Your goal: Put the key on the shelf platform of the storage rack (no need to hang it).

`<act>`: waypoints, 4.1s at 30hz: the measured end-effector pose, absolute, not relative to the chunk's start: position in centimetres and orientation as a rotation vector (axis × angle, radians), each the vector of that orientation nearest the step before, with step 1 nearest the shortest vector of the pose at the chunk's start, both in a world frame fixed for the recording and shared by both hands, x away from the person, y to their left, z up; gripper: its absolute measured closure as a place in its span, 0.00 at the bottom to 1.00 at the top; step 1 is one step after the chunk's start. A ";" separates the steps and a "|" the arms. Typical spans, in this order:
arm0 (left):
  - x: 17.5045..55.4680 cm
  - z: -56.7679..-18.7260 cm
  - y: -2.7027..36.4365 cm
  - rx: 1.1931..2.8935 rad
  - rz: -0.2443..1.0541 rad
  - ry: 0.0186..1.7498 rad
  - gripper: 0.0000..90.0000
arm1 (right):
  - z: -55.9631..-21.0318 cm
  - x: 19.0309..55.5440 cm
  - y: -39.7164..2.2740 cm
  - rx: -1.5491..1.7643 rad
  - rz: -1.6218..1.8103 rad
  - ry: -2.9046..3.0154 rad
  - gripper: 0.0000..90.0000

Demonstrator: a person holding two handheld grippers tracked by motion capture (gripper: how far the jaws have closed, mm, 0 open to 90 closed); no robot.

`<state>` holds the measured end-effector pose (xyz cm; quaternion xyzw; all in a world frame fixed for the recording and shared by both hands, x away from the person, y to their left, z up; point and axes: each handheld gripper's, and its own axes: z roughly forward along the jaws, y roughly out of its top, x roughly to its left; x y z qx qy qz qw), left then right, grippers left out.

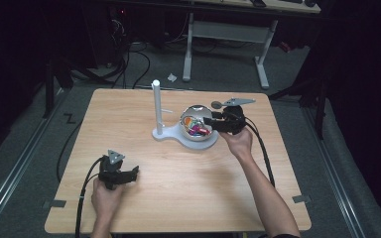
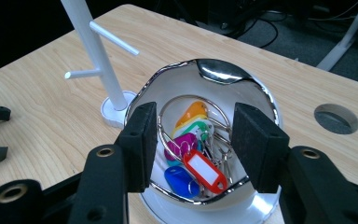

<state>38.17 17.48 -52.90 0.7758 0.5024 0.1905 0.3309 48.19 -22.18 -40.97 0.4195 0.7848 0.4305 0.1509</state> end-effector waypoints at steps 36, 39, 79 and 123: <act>38.2 -52.9 17.5 2.027 0.500 1.314 0.20 | -37.9 40.4 -27.1 1.224 1.249 2.083 0.55; 38.2 -52.9 17.5 2.027 0.500 1.314 0.20 | -37.6 39.8 -27.3 1.215 1.250 2.075 0.55; 38.2 -52.9 17.4 2.027 0.501 1.314 0.20 | -39.8 33.8 -30.7 1.288 1.285 1.969 0.54; 38.2 -52.9 17.4 2.027 0.502 1.315 0.20 | -46.7 34.9 -31.0 1.436 1.217 1.995 0.52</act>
